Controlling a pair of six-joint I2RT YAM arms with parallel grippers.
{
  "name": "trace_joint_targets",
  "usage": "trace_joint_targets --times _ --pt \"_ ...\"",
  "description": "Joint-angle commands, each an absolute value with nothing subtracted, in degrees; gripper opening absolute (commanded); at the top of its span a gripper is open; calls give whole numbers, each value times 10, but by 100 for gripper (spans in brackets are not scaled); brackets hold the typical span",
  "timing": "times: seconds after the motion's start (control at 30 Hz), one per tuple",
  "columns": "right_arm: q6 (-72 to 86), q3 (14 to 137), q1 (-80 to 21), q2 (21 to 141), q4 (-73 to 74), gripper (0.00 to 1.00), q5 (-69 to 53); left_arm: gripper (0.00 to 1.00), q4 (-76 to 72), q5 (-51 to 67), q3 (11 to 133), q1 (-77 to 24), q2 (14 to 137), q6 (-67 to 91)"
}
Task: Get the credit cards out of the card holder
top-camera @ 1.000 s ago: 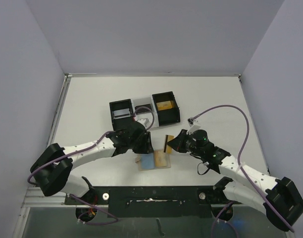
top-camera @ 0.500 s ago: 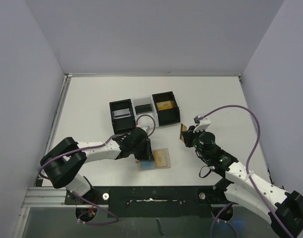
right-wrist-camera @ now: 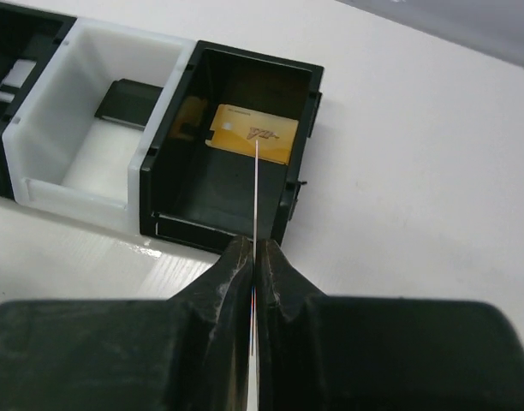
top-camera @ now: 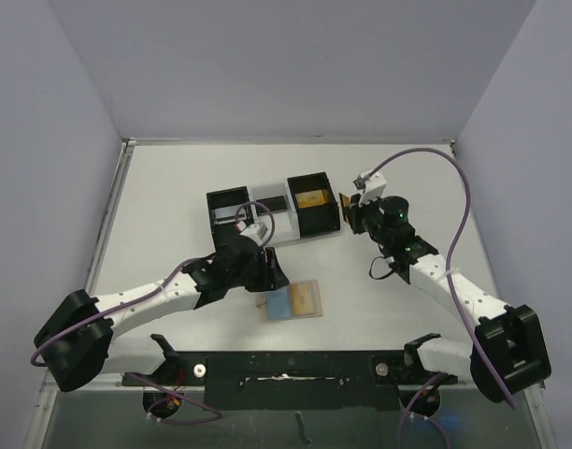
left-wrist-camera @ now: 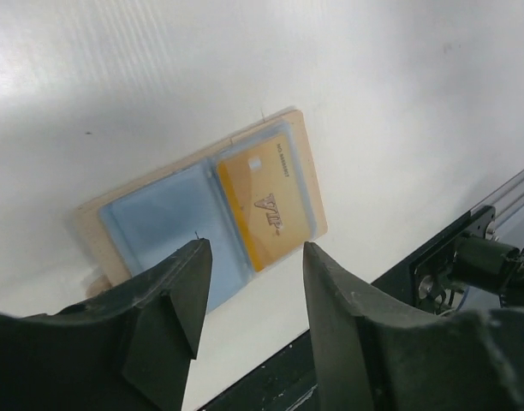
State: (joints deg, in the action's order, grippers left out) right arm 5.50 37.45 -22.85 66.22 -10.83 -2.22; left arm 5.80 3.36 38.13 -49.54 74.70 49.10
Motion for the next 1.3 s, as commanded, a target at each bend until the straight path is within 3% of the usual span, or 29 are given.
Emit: trace_joint_targets --times 0.0,0.23,0.57,0.83,1.27 --pt "-54 464 -228 731 -115 0 -138 48 63 0 355 -465 677 494" --pt "-179 584 -235 855 -96 0 -123 55 114 9 333 -388 617 480" --pt "-165 643 -248 975 -99 0 -174 55 156 25 319 -332 586 463" --pt "-153 630 -267 992 -77 0 -163 55 154 32 292 -326 559 479" --pt "-140 549 -282 907 -68 0 -164 55 157 27 299 -325 544 497"
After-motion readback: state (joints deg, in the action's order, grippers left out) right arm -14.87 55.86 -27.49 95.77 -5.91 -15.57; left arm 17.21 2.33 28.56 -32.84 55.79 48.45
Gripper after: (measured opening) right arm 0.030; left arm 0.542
